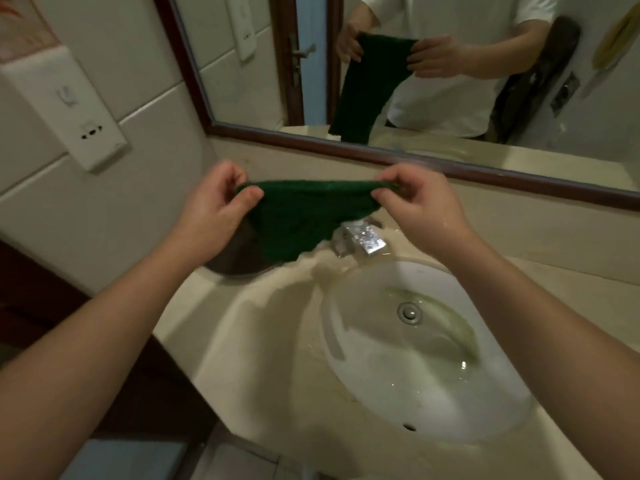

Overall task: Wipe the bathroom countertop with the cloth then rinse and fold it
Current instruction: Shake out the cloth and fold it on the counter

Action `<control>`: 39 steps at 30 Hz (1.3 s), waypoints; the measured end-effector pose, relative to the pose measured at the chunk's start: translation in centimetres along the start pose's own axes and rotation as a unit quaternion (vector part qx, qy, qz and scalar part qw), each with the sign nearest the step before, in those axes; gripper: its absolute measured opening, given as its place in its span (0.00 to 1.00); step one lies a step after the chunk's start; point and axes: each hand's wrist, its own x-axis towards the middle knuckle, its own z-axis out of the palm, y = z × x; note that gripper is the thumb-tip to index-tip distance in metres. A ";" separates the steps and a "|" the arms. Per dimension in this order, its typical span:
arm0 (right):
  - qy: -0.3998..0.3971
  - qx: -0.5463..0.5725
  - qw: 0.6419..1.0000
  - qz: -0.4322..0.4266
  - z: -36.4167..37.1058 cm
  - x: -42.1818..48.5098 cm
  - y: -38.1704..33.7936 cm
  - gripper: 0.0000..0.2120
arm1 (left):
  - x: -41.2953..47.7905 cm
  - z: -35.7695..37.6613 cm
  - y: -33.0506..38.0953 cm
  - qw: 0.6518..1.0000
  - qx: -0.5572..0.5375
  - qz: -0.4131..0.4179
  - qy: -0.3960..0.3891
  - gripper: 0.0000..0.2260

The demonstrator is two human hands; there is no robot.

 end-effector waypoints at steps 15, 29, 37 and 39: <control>-0.367 -0.078 0.923 0.086 12.6 -10.9 8.2 0.06 | -22.3 3.3 -12.8 0.949 -0.038 -0.296 -0.100 0.13; -0.285 -0.227 0.912 0.188 20.9 -4.5 12.7 0.23 | -16.8 6.6 -16.9 0.888 0.112 -0.445 -0.022 0.14; -0.393 -0.265 0.866 -0.162 19.7 -11.2 11.1 0.11 | -22.3 12.0 -14.4 0.934 0.270 -0.187 -0.141 0.22; -0.424 -0.303 0.841 -0.147 19.2 -11.5 12.0 0.15 | -23.3 12.1 -15.6 0.906 0.329 -0.155 -0.214 0.33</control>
